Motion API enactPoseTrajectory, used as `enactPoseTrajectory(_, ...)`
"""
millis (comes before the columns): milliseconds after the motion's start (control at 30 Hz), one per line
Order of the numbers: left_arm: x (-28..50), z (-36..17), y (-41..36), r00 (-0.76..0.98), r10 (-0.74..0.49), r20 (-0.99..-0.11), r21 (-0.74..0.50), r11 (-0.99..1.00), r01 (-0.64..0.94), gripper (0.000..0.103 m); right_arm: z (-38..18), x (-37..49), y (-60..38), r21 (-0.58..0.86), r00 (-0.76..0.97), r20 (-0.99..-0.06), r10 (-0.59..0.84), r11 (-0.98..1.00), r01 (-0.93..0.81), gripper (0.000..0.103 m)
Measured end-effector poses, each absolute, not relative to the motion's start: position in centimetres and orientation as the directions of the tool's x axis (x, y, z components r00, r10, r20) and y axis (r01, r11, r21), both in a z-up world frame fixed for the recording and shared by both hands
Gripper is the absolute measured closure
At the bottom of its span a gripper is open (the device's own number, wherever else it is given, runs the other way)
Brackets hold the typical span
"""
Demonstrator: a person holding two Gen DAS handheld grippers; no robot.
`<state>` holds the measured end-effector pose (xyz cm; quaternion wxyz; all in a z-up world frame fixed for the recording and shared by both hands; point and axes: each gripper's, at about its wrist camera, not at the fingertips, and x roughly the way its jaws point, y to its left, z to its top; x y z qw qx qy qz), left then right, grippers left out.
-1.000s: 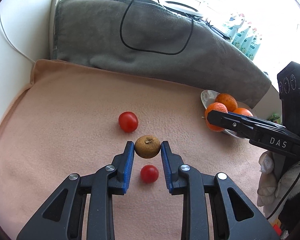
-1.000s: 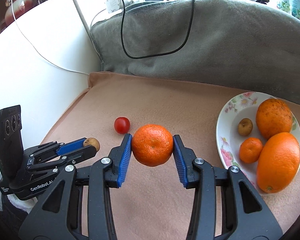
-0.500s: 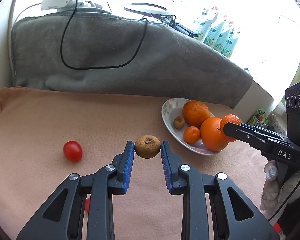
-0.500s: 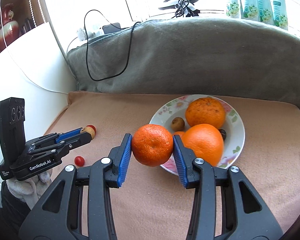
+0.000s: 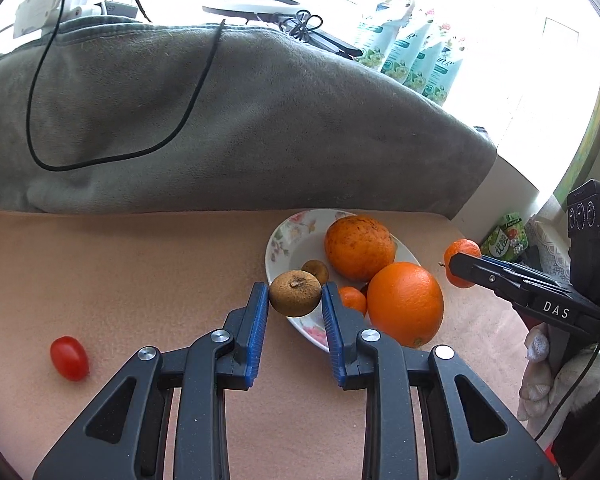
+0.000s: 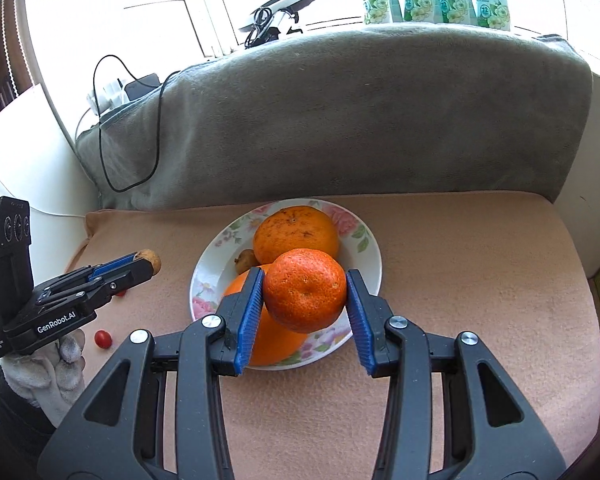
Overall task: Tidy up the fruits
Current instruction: 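Lift the tangerine and kiwi and carry both over the plate, then open the right gripper over the plate while the left gripper releases the kiwi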
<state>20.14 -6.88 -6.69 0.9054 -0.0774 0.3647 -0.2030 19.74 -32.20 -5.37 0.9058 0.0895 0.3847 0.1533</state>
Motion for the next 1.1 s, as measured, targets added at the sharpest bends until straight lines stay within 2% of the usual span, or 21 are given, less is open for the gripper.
enactPoseTrajectory(533,21.7,-7.5,-8.9,0.63,-0.417,-0.655,-0.26,0.907,0.33,0.077,-7.9,23.0,-33.6,0.321,0.621,-0.703,0.346,0.934,-0.157,0.06)
enactPoseTrajectory(1100,21.8,-7.4,-9.8,0.628,-0.416,-0.658,-0.242,0.906,0.347,0.077,-8.3,23.7,-33.3,0.357,0.599,-0.707,0.376,0.921,-0.156,0.06)
